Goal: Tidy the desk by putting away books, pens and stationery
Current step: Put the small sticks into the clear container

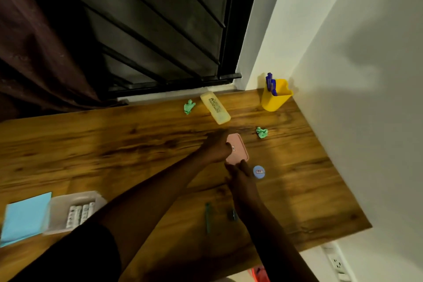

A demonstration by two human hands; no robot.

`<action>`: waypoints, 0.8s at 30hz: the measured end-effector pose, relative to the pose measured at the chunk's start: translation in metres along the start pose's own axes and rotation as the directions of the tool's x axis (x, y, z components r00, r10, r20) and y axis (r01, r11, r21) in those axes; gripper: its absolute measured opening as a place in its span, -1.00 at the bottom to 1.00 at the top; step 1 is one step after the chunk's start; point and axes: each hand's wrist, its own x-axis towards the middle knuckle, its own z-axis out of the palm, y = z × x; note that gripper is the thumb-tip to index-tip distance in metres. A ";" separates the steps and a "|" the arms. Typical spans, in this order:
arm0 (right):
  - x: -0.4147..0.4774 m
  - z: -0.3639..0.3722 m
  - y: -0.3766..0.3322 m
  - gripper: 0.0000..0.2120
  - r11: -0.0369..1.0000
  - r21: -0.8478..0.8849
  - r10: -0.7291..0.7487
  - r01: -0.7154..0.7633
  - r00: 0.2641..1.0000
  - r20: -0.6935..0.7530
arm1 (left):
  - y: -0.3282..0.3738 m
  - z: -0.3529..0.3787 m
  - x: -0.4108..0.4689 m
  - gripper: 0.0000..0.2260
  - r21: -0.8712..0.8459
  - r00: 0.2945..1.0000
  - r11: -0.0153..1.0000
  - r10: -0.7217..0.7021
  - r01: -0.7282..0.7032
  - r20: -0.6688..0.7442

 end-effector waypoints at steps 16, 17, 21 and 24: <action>-0.011 0.015 0.003 -0.66 0.978 -0.186 -0.067 0.092 0.988 0.137 | -0.057 -0.063 -0.107 -0.71 -0.131 0.886 0.991 -0.066 0.006 -0.459; -0.013 0.029 0.003 -0.66 0.967 -0.230 -0.071 0.111 0.982 0.175 | -0.067 -0.074 -0.125 -0.73 -0.150 0.862 0.988 -0.098 0.026 -0.497; -0.027 0.085 0.009 -0.77 0.925 -0.334 -0.083 0.180 0.955 0.285 | -0.109 -0.108 -0.185 -0.77 -0.206 0.761 0.975 -0.192 0.078 -0.620; -0.043 0.123 0.018 -0.78 0.840 -0.445 -0.138 0.311 0.915 0.379 | -0.139 -0.128 -0.229 -0.78 -0.246 0.700 0.958 -0.277 0.148 -0.658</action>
